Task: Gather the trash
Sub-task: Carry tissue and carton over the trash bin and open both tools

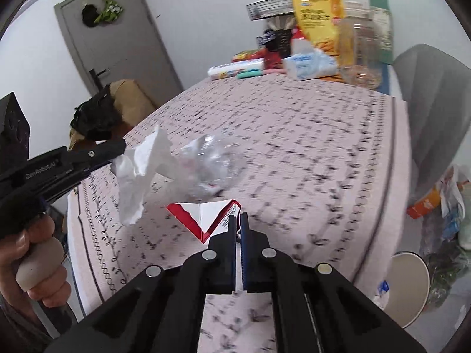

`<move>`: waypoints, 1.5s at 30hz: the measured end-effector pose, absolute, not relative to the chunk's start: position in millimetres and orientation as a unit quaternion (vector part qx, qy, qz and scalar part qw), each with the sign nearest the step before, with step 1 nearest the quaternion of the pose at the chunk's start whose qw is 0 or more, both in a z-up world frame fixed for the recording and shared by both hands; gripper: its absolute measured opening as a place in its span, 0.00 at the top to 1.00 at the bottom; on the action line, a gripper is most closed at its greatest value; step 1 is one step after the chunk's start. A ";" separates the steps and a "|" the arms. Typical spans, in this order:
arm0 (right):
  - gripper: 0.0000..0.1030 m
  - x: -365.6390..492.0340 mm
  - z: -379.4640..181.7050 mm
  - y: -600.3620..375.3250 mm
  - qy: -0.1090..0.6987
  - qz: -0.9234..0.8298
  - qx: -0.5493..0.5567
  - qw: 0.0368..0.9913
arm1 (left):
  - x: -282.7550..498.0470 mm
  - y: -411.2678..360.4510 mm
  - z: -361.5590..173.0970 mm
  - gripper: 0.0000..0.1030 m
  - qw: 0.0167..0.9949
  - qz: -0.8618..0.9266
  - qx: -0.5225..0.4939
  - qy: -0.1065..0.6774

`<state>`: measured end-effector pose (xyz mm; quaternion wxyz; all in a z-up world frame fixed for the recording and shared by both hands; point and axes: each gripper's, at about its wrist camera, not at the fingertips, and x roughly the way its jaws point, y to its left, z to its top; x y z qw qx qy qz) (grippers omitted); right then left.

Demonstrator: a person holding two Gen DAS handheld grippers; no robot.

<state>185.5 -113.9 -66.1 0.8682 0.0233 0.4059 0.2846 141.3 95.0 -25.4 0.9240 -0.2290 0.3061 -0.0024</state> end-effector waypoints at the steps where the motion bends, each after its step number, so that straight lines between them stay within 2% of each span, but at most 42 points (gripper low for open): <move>1: 0.97 186.8 -65.9 -120.5 0.405 0.280 0.027 0.870 | 144.7 88.0 -23.4 0.91 0.925 -0.009 -0.225 0.306; 19: 0.96 204.2 -82.9 -275.0 0.398 0.159 0.108 0.897 | 212.1 -53.3 -18.7 0.91 0.918 -0.117 -0.158 0.343; 32: 0.96 212.4 -129.0 -394.5 0.409 0.059 0.174 0.894 | 259.1 -163.3 -49.3 0.91 0.893 -0.183 -0.109 0.396; 41: 0.92 219.8 -172.4 -456.6 0.423 0.008 0.206 0.883 | 278.4 -229.9 -76.4 0.91 0.875 -0.212 -0.073 0.430; 43: 0.73 222.7 -187.4 -467.2 0.431 0.001 0.218 0.876 | 281.4 -242.7 -85.0 0.91 0.870 -0.215 -0.066 0.440; 44: 0.50 221.5 -194.4 -474.2 0.429 -0.003 0.228 0.874 | 282.7 -247.1 -88.0 0.91 0.867 -0.217 -0.063 0.444; 45: 0.43 219.9 -197.4 -478.4 0.427 -0.006 0.230 0.875 | 283.1 -254.3 -92.1 0.91 0.865 -0.219 -0.057 0.448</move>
